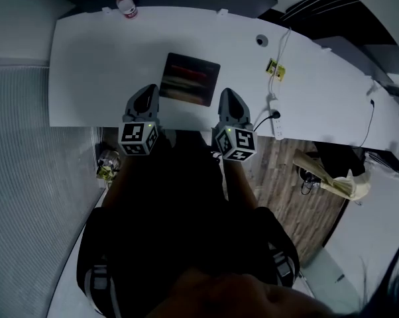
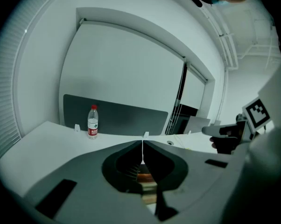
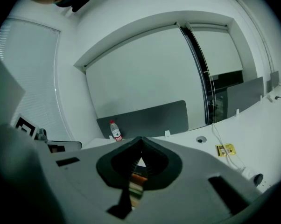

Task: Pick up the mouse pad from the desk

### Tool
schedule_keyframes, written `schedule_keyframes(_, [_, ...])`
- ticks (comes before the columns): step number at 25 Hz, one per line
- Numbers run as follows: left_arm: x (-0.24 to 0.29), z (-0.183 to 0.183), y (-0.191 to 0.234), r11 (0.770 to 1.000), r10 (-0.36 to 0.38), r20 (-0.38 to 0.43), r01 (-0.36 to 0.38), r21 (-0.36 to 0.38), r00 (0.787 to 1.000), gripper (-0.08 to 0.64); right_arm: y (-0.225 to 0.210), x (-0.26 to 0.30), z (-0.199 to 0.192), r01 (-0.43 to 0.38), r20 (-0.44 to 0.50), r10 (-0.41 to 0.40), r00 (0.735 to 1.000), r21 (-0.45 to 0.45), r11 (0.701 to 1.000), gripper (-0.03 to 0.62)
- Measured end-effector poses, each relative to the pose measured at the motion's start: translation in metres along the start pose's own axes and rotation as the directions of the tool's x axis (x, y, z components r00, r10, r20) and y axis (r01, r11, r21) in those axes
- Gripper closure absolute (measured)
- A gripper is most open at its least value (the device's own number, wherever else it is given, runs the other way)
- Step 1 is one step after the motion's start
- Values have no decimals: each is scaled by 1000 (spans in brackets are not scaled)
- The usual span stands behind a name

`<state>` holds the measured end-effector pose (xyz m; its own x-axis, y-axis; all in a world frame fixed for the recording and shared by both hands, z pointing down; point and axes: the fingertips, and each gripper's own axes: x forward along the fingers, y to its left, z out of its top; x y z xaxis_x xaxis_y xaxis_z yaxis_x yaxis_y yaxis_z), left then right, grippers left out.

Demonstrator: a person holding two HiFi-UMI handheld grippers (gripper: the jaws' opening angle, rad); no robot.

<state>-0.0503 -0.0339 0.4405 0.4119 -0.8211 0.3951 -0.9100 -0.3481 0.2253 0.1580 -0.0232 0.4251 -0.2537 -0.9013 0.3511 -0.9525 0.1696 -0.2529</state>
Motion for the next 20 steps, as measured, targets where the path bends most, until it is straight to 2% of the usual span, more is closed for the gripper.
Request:
schedule_keyframes(8, [37,-14,3,999,23,-72,-21,30,997,555,-21,41,-21,-39,-84,38,996,-8,999,592])
schedule_keyframes(14, [68,-38,18,999,-34,-165,35,8,986,554,-36,68,-47,15,-162,-15,987,4,1000,592])
schedule_keyframes(20, [97,-69,29,994,-90,-262,103,39,961,554,-50,88,-72,81,-204,-75,976,22,996,592])
